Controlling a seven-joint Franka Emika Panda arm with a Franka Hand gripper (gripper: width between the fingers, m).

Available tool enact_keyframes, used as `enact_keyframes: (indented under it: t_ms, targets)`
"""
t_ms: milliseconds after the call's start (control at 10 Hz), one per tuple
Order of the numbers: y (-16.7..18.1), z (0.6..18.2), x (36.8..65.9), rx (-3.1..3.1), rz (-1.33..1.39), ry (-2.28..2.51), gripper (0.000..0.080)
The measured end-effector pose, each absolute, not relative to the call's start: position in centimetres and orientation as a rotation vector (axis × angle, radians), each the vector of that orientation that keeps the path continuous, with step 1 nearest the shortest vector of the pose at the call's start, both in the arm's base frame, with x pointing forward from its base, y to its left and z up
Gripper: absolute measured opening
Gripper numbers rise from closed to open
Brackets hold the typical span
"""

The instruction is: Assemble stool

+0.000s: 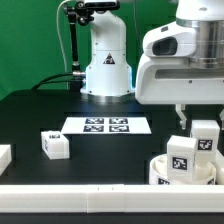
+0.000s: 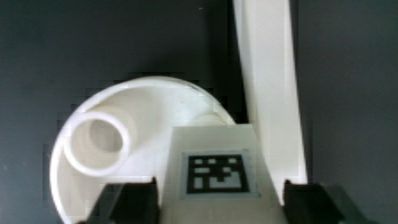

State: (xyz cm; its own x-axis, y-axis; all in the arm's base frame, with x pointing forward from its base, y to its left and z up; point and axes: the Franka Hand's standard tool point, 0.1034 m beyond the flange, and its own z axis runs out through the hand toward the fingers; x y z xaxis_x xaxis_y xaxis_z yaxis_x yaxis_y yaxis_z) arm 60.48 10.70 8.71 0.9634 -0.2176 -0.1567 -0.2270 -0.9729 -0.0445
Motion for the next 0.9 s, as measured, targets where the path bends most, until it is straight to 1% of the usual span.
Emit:
enact_keyframes:
  t_ms: [300,400,600,900]
  targets:
    - [10.8,8.6,60.4,-3.011,0.241,0.669,0.0337]
    - [11.2,8.6,60.5,-2.949,0.225,0.935,0.0337]
    - [12.2,8.6,60.5,-2.821,0.225,1.297,0.0337]
    - [12.7,8.5,60.4,-2.591,0.216,1.747,0.0337]
